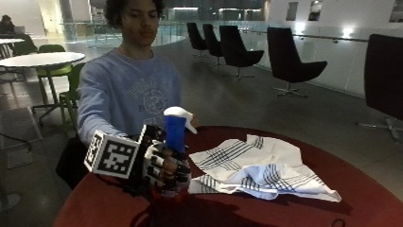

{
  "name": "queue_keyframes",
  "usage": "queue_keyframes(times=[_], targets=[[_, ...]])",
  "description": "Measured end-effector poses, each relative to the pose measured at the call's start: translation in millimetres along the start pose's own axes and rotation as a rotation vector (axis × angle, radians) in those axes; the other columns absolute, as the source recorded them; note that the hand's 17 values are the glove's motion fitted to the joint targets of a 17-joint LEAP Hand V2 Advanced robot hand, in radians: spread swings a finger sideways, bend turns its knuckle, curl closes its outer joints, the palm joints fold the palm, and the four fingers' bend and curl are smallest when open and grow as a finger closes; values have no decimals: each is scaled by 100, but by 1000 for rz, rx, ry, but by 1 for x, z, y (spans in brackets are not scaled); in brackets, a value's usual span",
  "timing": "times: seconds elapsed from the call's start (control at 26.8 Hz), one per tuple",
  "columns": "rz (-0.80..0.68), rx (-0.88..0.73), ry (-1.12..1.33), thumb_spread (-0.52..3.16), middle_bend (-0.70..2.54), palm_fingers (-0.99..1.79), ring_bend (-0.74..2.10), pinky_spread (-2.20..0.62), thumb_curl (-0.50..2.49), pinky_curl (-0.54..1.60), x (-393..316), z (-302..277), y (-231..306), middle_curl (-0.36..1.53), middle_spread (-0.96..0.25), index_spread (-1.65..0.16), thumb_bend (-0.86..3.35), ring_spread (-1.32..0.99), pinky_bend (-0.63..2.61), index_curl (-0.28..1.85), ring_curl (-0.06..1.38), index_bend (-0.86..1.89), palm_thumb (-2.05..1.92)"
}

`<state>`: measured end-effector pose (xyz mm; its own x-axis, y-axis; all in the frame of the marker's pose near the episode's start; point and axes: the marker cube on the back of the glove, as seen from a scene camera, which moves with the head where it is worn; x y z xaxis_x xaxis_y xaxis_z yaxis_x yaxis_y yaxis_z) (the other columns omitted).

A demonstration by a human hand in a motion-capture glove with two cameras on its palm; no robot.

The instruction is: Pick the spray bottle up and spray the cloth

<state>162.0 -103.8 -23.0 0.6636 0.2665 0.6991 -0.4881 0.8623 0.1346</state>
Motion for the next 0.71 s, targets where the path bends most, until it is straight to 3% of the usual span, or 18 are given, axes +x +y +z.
queue_keyframes(times=[0.34,0.71], targets=[[-67,-227,263,84,27,111,56,1,50,38,-62,3,-11,41,-7,-29,-2,-8,37,24,39,7,94],[-40,-454,561,82,29,113,59,-4,53,39,-102,23,-28,43,-7,-27,-3,-8,41,22,40,8,94]])
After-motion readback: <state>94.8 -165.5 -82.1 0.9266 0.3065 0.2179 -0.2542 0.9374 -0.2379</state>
